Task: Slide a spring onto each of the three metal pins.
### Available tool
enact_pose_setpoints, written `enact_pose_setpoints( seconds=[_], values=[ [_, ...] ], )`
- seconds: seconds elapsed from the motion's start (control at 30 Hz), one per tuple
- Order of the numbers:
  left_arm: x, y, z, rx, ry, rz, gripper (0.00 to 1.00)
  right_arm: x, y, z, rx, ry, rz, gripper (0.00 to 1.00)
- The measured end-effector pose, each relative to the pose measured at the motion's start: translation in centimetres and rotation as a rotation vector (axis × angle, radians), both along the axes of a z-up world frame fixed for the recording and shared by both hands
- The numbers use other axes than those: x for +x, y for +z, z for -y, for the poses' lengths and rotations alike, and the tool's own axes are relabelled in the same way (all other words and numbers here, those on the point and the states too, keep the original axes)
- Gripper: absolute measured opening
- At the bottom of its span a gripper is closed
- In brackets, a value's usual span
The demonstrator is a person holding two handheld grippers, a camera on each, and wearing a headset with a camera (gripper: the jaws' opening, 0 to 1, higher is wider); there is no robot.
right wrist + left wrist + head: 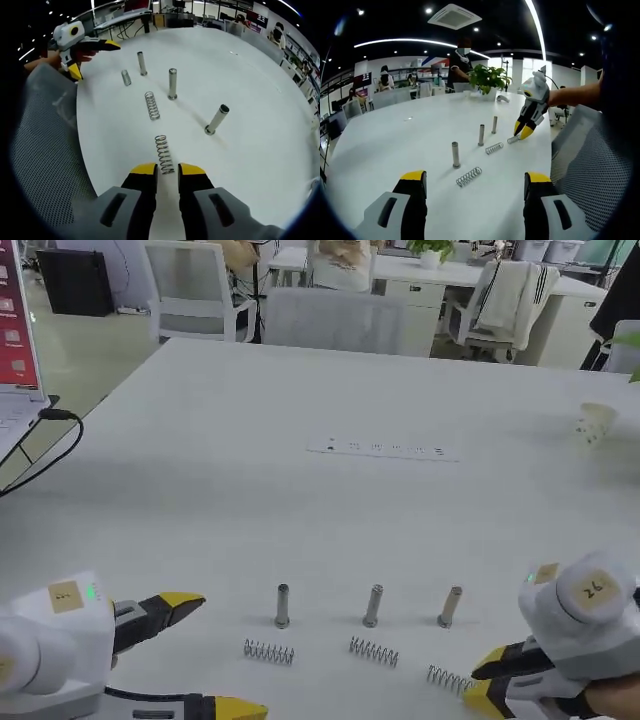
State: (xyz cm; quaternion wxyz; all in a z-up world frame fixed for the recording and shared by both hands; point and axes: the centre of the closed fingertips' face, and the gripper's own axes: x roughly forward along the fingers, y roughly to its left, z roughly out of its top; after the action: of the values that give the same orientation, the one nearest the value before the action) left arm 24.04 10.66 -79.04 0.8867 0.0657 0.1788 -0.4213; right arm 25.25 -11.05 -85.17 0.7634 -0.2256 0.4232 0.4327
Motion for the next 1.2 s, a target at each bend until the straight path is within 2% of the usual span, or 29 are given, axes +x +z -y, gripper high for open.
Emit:
enact_pose_setpoints(
  seconds=[0.33, 0.47, 0.7, 0.83, 1.2],
  values=[
    [0.22, -0.08, -0.08, -0.007, 0.006, -0.002, 0.75, -0.04, -0.32, 0.05, -0.029, 0.038, -0.002, 0.11],
    [0.17, -0.10, -0.11, -0.009, 0.008, -0.002, 0.75, -0.31, -0.71, 0.34, -0.059, 0.056, -0.008, 0.09],
    [-0.02, -0.06, 0.06, -0.011, 0.000, -0.004, 0.74, -0.23, -0.61, 0.14, -0.060, 0.067, 0.004, 0.12],
    [-0.05, 0.04, 0.15, -0.011, -0.005, -0.003, 0.73, -0.14, -0.65, 0.12, -0.068, 0.067, 0.002, 0.09],
    [-0.58, 0.14, 0.57, -0.021, -0.036, -0.013, 0.69, -0.34, -0.44, -0.24, -0.064, 0.068, 0.008, 0.08]
  ],
)
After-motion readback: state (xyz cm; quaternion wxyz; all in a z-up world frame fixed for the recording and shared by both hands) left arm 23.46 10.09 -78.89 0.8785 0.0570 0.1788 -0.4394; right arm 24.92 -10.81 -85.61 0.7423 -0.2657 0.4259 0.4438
